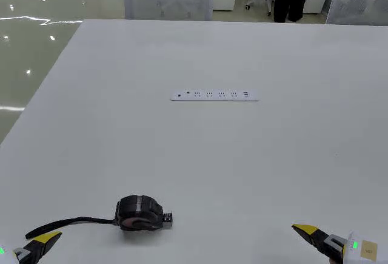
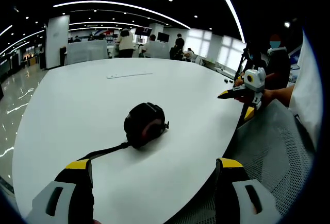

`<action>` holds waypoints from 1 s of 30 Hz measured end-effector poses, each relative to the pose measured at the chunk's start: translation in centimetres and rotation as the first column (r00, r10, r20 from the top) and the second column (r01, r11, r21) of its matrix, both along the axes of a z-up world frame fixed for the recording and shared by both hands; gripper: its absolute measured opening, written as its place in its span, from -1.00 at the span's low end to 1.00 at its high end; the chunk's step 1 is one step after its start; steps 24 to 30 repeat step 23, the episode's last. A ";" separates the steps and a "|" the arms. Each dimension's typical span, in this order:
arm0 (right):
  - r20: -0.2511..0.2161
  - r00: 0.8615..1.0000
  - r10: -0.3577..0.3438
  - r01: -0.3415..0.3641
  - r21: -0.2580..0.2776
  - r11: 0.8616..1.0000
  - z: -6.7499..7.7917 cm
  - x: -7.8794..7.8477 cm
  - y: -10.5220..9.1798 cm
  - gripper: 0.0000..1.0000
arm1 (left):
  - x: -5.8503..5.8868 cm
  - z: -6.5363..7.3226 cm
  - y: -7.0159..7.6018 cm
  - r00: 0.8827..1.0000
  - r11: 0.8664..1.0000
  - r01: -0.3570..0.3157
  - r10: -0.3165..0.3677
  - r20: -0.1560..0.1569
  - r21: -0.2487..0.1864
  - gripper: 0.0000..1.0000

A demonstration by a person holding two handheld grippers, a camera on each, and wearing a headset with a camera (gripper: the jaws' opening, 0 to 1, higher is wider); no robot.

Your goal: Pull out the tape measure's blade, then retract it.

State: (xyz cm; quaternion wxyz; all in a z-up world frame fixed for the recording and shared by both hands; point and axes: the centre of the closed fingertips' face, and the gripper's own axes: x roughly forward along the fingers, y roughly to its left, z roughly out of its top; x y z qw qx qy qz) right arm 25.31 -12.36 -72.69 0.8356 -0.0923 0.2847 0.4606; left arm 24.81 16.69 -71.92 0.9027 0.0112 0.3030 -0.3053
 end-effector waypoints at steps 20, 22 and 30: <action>-0.002 1.000 0.002 -0.002 -0.002 1.000 -0.1 0.0 0.1 0.88 | 0.2 0.0 -0.1 1.000 1.000 0.009 -0.009 -0.001 0.000 0.93; -0.003 1.000 0.002 -0.002 0.002 1.000 0.0 0.0 0.2 0.88 | 0.2 0.0 0.0 1.000 1.000 0.010 -0.010 0.000 0.002 0.93; -0.003 1.000 0.002 -0.002 0.002 1.000 0.0 0.0 0.2 0.88 | 0.2 0.0 0.0 1.000 1.000 0.010 -0.010 0.001 0.002 0.93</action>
